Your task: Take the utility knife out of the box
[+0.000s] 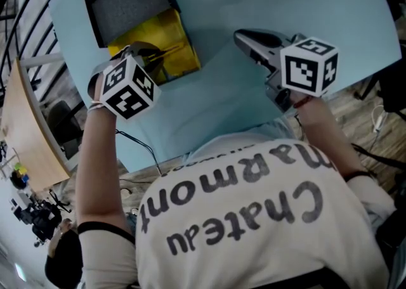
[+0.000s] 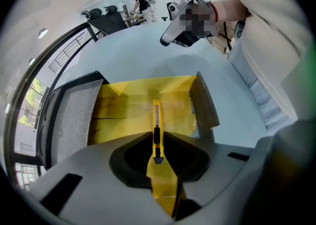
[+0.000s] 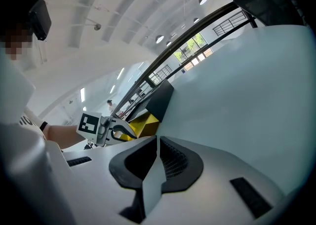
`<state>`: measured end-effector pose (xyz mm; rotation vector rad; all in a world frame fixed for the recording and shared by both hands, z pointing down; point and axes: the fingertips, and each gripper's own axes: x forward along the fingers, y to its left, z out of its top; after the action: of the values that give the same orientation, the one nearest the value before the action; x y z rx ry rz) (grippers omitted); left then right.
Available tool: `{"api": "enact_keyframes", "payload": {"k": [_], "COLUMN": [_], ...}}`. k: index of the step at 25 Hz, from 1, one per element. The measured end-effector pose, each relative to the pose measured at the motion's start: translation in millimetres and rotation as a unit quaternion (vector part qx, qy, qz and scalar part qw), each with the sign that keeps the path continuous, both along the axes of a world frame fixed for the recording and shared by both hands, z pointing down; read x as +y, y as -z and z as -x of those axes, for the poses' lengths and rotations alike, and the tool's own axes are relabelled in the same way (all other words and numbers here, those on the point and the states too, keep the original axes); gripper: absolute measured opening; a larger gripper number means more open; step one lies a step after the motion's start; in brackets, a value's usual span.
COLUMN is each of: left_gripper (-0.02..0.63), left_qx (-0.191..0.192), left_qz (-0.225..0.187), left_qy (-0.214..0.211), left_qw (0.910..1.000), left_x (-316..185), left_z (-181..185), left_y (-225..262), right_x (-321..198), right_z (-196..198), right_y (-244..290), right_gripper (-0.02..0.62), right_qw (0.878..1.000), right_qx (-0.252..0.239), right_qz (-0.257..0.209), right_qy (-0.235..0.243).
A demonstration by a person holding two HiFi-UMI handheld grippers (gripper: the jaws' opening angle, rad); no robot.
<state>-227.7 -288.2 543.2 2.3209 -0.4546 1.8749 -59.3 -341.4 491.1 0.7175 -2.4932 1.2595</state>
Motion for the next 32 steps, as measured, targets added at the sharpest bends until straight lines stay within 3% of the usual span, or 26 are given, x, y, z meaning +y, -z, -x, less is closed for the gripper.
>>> {"api": "enact_keyframes", "payload": {"k": [5,10,16,22,30,32], "left_gripper": [0.067,0.064,0.064,0.064,0.064,0.064], "left_qx": [0.021,0.049,0.108,0.197,0.347,0.368], "left_qz": [-0.001,-0.043,-0.148,-0.237,-0.268,-0.273], "left_qy": [0.023,0.071,0.139,0.222,0.333,0.343], "left_qw": [0.9995,0.9953,0.9733,0.9249,0.8349,0.8197], "left_x": [2.6,1.1,-9.0,-10.3,25.1,37.9], "left_z": [0.8,2.0,-1.5,2.6,2.3,7.2], "left_y": [3.3,14.5,52.6,109.1,170.8,180.6], "right_x": [2.7,11.3,22.5,39.6,61.9,70.3], "right_z": [2.2,6.1,5.6,19.8,35.2,39.2], "right_y": [1.5,8.6,23.1,45.8,83.5,89.4], "right_gripper": [0.044,0.044,0.044,0.044,0.044,0.044], "right_qw": [1.000,1.000,1.000,0.998,0.995,0.994], "right_qx": [0.001,0.000,0.008,0.015,0.015,0.015], "right_qz": [0.000,-0.006,-0.028,-0.051,-0.094,-0.102], "right_qy": [-0.002,0.001,0.008,0.020,0.023,0.025]}}
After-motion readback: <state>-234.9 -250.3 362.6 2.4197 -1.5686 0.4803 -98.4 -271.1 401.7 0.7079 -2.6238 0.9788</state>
